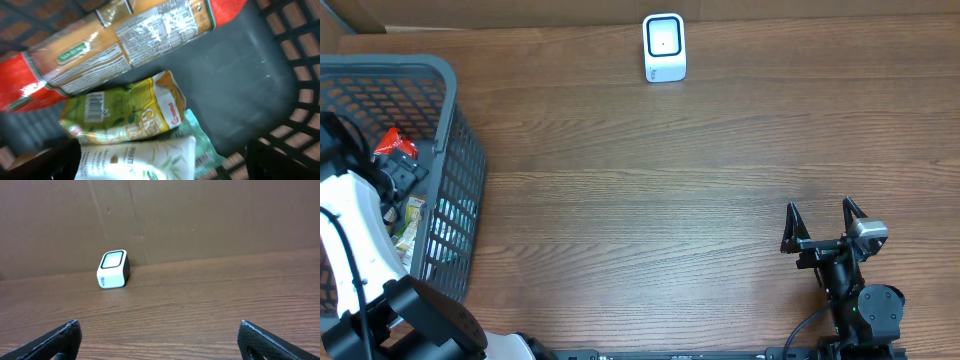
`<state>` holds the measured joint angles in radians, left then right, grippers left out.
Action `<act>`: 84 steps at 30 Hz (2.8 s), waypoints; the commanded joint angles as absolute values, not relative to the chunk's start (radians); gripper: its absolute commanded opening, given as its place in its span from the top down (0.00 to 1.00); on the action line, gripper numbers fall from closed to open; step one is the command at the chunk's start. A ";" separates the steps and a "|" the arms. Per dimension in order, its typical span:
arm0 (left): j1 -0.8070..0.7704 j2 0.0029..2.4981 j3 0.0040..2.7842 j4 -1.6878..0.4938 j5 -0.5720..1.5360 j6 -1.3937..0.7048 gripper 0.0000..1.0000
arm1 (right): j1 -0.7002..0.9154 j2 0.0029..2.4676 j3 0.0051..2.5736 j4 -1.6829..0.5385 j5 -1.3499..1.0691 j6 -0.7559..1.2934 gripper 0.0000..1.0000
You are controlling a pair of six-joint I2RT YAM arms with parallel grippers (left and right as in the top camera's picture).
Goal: Scan the item barcode
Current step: 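Grasp the yellow-green snack bag in the basket with the left gripper, then lift the snack bag out and drop it on the table center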
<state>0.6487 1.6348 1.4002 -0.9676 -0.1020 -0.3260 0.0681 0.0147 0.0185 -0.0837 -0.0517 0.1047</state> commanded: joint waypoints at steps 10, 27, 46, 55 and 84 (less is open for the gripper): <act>0.654 1.692 1.206 -0.743 -0.153 -0.179 0.15 | 0.076 0.003 0.008 -0.080 -0.046 0.107 0.00; 0.654 1.870 1.208 -0.746 -0.187 -0.179 0.72 | 0.076 0.003 0.008 -0.080 -0.046 0.107 0.00; 0.654 1.869 1.669 -1.060 -0.185 -0.143 0.96 | 0.076 0.003 0.008 -0.079 -0.046 0.107 0.00; 0.652 1.867 1.794 -1.092 -0.011 0.027 0.96 | 0.076 0.003 0.008 -0.079 -0.046 0.107 0.00; -0.257 1.655 2.314 -1.423 -0.056 -0.080 0.96 | 0.076 0.003 0.008 -0.080 -0.046 0.107 0.00</act>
